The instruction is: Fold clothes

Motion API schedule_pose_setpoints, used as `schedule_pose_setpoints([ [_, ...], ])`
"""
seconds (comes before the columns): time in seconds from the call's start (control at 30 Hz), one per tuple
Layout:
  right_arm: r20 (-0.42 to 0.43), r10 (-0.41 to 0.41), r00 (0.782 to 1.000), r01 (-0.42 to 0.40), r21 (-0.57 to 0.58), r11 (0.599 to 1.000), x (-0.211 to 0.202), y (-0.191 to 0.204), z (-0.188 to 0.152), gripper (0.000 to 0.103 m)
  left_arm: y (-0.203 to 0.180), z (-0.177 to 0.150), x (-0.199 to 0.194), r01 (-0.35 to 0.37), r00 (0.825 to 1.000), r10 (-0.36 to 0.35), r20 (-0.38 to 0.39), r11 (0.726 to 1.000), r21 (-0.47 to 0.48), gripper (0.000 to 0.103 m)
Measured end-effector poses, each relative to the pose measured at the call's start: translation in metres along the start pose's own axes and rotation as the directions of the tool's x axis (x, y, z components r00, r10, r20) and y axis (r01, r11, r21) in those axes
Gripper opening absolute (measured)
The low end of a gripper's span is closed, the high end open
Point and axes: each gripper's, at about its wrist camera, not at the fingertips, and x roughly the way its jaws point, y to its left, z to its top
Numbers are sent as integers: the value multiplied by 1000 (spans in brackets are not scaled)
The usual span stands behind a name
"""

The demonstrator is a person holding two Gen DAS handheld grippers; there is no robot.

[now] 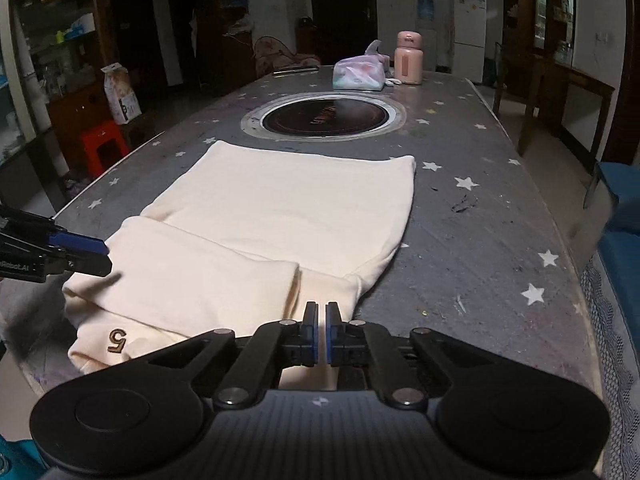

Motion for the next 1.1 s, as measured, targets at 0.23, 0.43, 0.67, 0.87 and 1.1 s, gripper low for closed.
schedule_pose_setpoints([
  [0.23, 30, 77, 997, -76, -35, 997, 20, 14, 17, 11, -4, 19, 13, 31, 999, -31, 23, 999, 7, 36],
  [0.43, -13, 92, 996, -92, -86, 992, 44, 18, 13, 11, 5, 18, 36, 7, 1000, -6, -30, 1000, 5, 35],
  [0.67, -23, 139, 990, -141, -166, 976, 16, 27, 4, 24, -14, 9, 23, 30, 999, -29, -20, 997, 73, 40],
  [0.87, -59, 134, 989, -145, -253, 957, 8, 38, -14, 25, -37, -8, 5, 75, 997, -71, -29, 981, 179, 42],
  [1.1, -61, 129, 990, -141, -302, 943, -17, 36, -14, 36, -52, -36, -30, 93, 995, -96, -11, 930, 354, 52],
])
